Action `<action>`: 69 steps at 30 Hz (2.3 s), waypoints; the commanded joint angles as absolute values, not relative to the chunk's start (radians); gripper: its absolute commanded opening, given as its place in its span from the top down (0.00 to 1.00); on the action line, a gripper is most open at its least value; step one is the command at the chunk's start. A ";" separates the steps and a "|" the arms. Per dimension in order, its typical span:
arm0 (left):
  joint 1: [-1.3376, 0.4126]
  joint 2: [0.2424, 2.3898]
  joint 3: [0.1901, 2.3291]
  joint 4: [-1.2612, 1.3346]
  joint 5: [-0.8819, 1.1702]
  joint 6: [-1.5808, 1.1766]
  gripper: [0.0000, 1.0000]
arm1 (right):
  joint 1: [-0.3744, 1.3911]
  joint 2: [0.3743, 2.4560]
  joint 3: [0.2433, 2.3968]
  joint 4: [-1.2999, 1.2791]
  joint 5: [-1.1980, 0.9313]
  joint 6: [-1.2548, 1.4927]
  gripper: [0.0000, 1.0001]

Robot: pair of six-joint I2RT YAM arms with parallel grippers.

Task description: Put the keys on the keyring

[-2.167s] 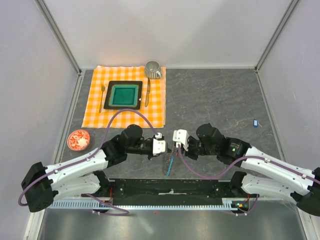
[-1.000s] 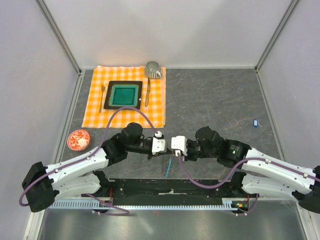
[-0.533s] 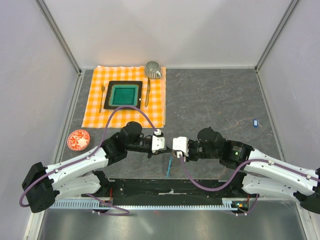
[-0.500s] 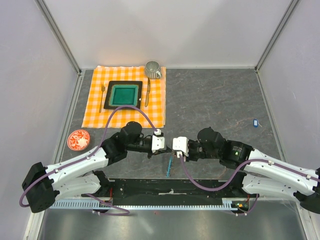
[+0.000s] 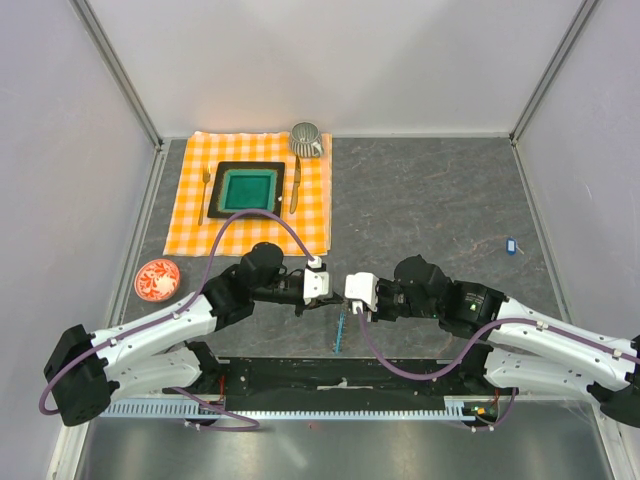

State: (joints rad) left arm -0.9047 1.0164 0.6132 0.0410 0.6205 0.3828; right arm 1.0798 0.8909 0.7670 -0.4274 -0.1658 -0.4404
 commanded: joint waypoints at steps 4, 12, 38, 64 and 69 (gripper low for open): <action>-0.900 1.006 0.652 0.104 0.634 0.351 0.98 | 1.086 0.882 0.770 -0.411 -0.156 -0.430 1.00; -0.897 1.006 0.649 0.118 0.637 0.337 0.98 | 1.088 0.890 0.770 -0.406 -0.186 -0.426 1.00; -0.891 1.006 0.641 0.132 0.634 0.331 0.98 | 1.091 0.882 0.758 -0.420 -0.137 -0.387 1.00; -0.891 1.009 0.643 0.138 0.660 0.319 0.98 | 1.091 0.899 0.756 -0.391 -0.123 -0.373 1.00; -0.890 1.008 0.641 0.140 0.660 0.318 0.98 | 1.091 0.894 0.756 -0.390 -0.135 -0.371 1.00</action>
State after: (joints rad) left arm -0.8959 1.0164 0.6132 0.0631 0.6312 0.3523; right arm 1.0847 0.8986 0.7597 -0.4248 -0.1333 -0.3866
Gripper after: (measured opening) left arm 0.022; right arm 0.007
